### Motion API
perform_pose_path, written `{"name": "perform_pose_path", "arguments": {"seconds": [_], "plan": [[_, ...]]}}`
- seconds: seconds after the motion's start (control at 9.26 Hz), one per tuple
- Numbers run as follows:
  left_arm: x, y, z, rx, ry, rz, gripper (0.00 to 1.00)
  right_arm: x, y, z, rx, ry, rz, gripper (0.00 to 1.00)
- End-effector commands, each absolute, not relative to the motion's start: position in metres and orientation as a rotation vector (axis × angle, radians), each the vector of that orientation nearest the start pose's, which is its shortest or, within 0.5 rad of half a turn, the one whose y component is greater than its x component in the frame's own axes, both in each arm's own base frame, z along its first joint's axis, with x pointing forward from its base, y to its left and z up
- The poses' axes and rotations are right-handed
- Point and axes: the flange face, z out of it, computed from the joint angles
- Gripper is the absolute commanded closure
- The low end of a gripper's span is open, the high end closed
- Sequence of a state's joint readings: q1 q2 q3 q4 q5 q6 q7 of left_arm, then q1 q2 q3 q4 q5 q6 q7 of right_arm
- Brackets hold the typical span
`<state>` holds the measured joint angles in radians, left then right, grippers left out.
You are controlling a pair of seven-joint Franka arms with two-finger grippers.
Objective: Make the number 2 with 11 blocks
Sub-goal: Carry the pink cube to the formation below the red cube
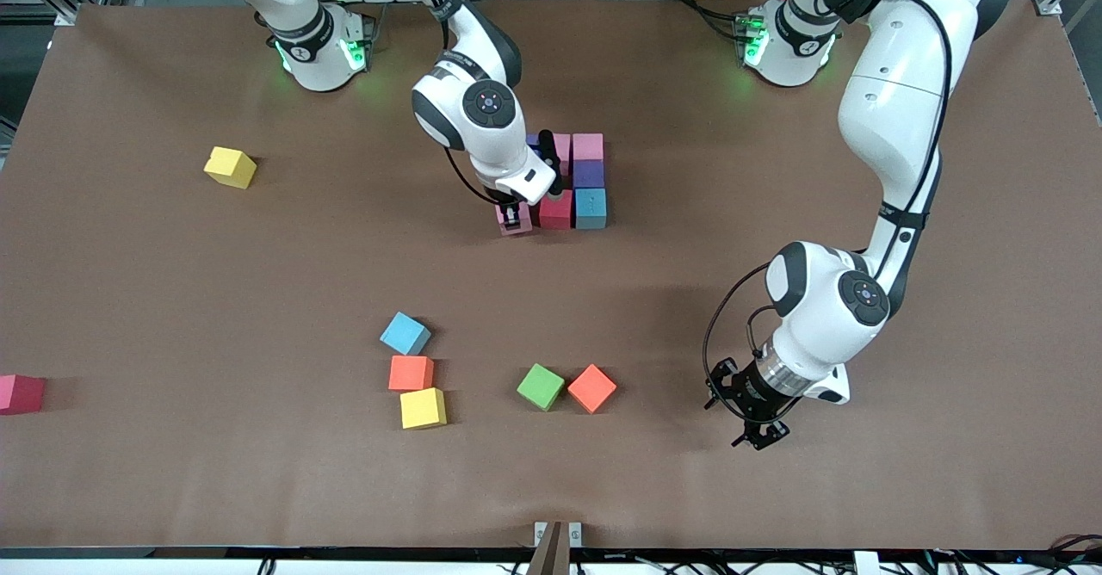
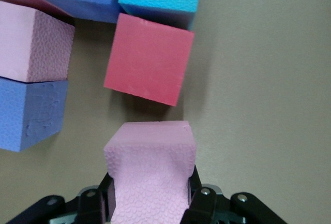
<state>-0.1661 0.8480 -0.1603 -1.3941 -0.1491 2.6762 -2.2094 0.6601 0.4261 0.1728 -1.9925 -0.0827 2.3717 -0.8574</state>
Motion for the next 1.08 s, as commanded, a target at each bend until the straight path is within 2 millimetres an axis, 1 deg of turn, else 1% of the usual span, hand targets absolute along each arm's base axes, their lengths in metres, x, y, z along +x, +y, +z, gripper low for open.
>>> {"name": "perform_pose_path", "arguments": {"seconds": [0.0, 0.11, 0.65, 0.76, 0.97], "plan": [[0.739, -0.215, 0.251, 1.303, 2.304, -0.096, 0.26, 0.395, 0.447, 0.248, 2.043, 2.392, -0.055, 1.0], [0.739, -0.215, 0.251, 1.302, 2.302, -0.095, 0.26, 0.392, 0.45, 0.248, 2.037, 2.401, -0.049, 1.0], [0.739, -0.216, 0.249, 1.311, 2.301, -0.095, 0.26, 0.387, 0.453, 0.236, 2.083, 2.364, -0.072, 1.0], [0.739, -0.216, 0.249, 1.311, 2.302, -0.095, 0.26, 0.385, 0.455, 0.233, 2.112, 2.338, -0.08, 1.0], [0.739, -0.214, 0.249, 1.305, 2.306, -0.096, 0.26, 0.381, 0.46, 0.228, 2.113, 2.33, -0.063, 1.0]]}}
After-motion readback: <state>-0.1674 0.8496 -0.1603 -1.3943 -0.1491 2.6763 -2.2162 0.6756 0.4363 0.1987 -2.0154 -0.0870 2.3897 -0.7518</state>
